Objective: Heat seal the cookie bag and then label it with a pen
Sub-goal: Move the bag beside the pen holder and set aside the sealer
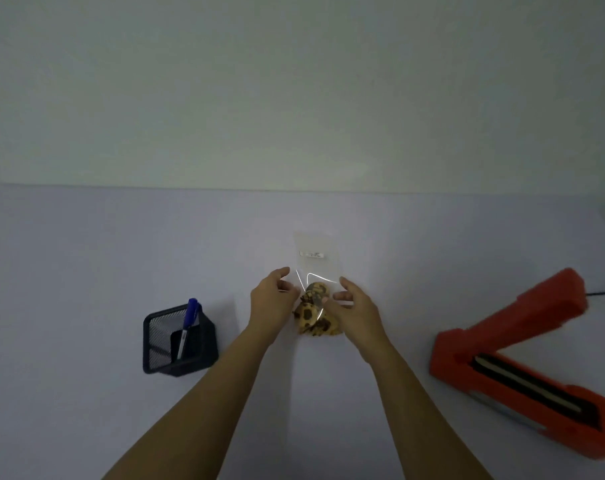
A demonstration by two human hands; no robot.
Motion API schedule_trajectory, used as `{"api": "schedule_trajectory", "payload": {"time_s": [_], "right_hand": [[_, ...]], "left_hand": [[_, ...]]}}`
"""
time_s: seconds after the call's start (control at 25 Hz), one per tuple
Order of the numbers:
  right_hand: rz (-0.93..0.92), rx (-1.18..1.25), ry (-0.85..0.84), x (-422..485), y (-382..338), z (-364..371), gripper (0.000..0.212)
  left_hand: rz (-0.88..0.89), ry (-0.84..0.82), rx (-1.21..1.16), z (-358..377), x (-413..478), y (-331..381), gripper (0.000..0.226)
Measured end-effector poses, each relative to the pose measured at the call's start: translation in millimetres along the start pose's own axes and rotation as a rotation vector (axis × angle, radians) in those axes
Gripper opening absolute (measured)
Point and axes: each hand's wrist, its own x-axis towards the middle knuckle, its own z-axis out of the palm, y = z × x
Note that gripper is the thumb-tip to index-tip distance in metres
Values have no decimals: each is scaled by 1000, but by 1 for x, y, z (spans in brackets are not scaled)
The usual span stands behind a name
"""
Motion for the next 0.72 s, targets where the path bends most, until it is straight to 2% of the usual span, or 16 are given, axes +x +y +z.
{"api": "schedule_trajectory", "payload": {"time_s": [0.04, 0.12, 0.52, 0.72], "right_hand": [[7, 9, 9, 14, -3, 0, 63], [12, 35, 26, 41, -5, 1, 62], [-15, -9, 77, 108, -8, 14, 58], [-74, -153, 78, 110, -4, 12, 60]], "left_hand": [[-3, 4, 12, 4, 11, 6, 43], [-1, 13, 45, 12, 35, 16, 24], [25, 37, 160, 26, 97, 32, 35], [10, 29, 267, 32, 98, 30, 34]]}}
